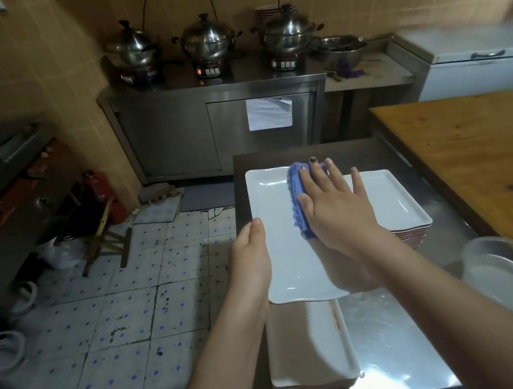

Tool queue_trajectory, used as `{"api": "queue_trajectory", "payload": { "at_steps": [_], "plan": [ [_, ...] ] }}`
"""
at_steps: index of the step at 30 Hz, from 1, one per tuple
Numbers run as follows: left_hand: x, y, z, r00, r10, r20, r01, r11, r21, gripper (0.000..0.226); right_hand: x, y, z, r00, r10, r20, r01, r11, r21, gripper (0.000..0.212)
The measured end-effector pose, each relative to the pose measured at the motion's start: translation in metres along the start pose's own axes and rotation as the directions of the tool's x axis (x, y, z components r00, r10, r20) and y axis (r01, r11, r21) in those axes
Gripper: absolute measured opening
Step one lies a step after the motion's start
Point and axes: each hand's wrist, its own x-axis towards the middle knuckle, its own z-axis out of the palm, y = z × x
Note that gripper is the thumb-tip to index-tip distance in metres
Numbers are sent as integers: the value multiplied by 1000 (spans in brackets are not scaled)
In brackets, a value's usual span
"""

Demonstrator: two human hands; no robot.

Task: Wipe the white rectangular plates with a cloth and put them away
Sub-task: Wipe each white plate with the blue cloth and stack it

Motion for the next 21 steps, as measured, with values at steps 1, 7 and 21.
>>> {"api": "queue_trajectory", "payload": {
  "at_steps": [1, 7, 21],
  "plan": [
    [0, 2, 0, 1000, 4, -6, -4, 1000, -5, 29, -4, -3, -3, 999, 33, 14, -33, 999, 41, 55],
    [4, 9, 0, 998, 1, -56, -10, 987, -163, 29, -52, -61, -18, 980, -195, 45, 183, 963, 200, 57],
    [4, 12, -9, 991, 108, -78, -111, 993, -40, 29, -74, -5, -1, 994, -104, -29, 103, 994, -30, 57]
  ]
}}
